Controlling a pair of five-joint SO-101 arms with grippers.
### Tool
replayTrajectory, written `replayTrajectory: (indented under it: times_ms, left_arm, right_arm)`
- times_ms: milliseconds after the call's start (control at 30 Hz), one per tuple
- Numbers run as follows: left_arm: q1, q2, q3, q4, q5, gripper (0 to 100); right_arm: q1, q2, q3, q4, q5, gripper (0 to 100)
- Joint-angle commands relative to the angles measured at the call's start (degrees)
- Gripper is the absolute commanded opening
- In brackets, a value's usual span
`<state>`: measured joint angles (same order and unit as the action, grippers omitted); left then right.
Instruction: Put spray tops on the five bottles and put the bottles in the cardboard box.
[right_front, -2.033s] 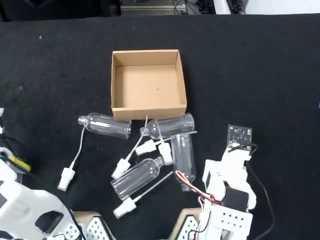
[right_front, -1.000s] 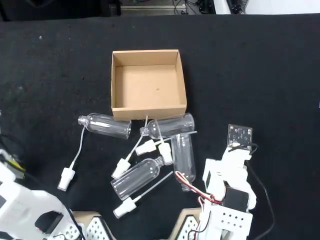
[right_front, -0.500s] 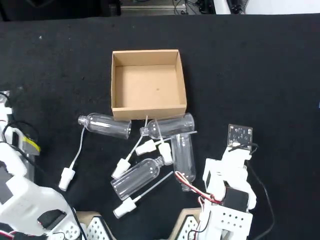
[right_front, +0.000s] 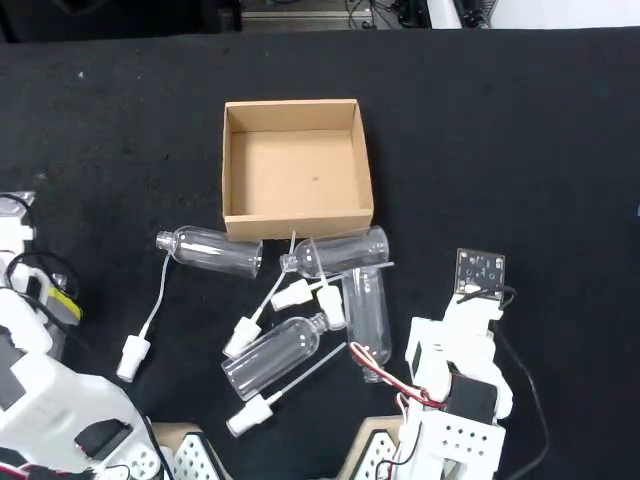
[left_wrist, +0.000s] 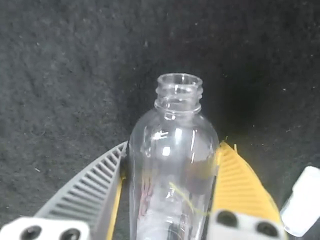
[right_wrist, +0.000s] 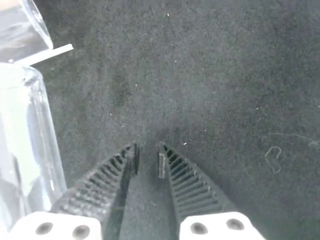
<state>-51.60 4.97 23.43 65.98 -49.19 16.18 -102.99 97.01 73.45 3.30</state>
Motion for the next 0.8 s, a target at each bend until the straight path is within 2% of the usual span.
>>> replayTrajectory:
  times_ms: [0,367,500,767]
  left_arm:
    - [0.75,-1.05,0.04,-0.44,-3.52,25]
    - [0.57,-0.62,0.04,-0.26,-7.21,25]
    - [0.31,-1.14,-0.48,-0.18,-7.21,30]
    - [0.48,-1.14,-0.57,-0.26,-9.58,29]
  right_arm:
    - [-0.26,-5.32,-0.57,0.44,0.26,5.3]
    - [-0.26,-5.32,-0.57,0.44,0.26,5.3]
    - [-0.26,-5.32,-0.57,0.44,0.26,5.3]
    - [-0.26,-5.32,-0.57,0.44,0.26,5.3]
